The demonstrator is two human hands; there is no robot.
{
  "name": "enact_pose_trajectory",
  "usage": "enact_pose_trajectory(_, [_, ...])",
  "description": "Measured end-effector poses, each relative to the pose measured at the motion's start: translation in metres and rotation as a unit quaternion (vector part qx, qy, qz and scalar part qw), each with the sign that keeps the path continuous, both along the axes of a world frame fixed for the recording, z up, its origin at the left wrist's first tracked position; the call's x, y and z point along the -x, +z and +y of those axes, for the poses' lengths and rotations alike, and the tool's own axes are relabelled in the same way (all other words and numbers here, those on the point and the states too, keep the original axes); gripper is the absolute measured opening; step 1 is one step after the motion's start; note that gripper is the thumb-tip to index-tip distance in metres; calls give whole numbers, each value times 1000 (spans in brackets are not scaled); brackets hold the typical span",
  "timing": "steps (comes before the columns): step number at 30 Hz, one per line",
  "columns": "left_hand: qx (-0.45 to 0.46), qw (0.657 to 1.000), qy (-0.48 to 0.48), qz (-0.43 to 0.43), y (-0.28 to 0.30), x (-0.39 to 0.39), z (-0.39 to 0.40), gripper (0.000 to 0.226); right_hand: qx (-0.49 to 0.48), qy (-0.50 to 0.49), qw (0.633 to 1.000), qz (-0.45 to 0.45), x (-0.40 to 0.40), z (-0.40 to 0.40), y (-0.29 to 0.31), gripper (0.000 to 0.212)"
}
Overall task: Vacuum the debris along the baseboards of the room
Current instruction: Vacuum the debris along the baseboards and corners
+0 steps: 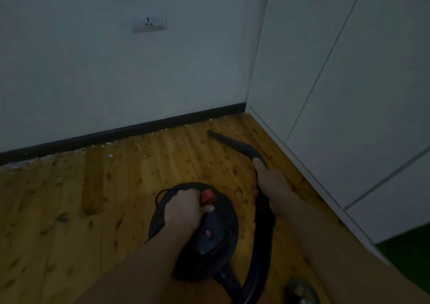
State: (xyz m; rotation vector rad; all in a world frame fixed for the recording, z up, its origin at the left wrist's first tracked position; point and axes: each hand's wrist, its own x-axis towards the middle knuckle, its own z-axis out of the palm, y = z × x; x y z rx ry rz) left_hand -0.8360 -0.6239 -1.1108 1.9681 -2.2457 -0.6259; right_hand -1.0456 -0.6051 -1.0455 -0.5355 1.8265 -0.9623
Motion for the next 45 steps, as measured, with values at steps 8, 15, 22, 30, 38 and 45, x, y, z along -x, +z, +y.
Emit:
enact_pose_trajectory(8, [2, 1000, 6, 0, -1, -7, -29, 40, 15, -29, 999, 11, -7, -39, -19, 58])
enact_pose_trajectory(15, [4, 1000, 6, 15, -4, -5, -59, 39, -2, -45, 999, 4, -4, -79, -39, 80])
enact_pose_trajectory(22, [6, 1000, 13, 23, -9, 3, -76, 37, -6, -49, 999, 14, 4, -106, -45, 80])
enact_pose_trajectory(30, [7, 1000, -11, 2, -8, 8, -86, 39, 10, -81, 996, 22, 20, -113, -48, 67])
enact_pose_trajectory(38, [20, 1000, -17, -11, -12, 10, -89, 46, 9, -80, 997, 14, 27, -121, -50, 78])
enact_pose_trajectory(45, [24, 998, -19, -53, 0, 17, -81, 65, 5, -96, 995, 33, 35, -107, -43, 67])
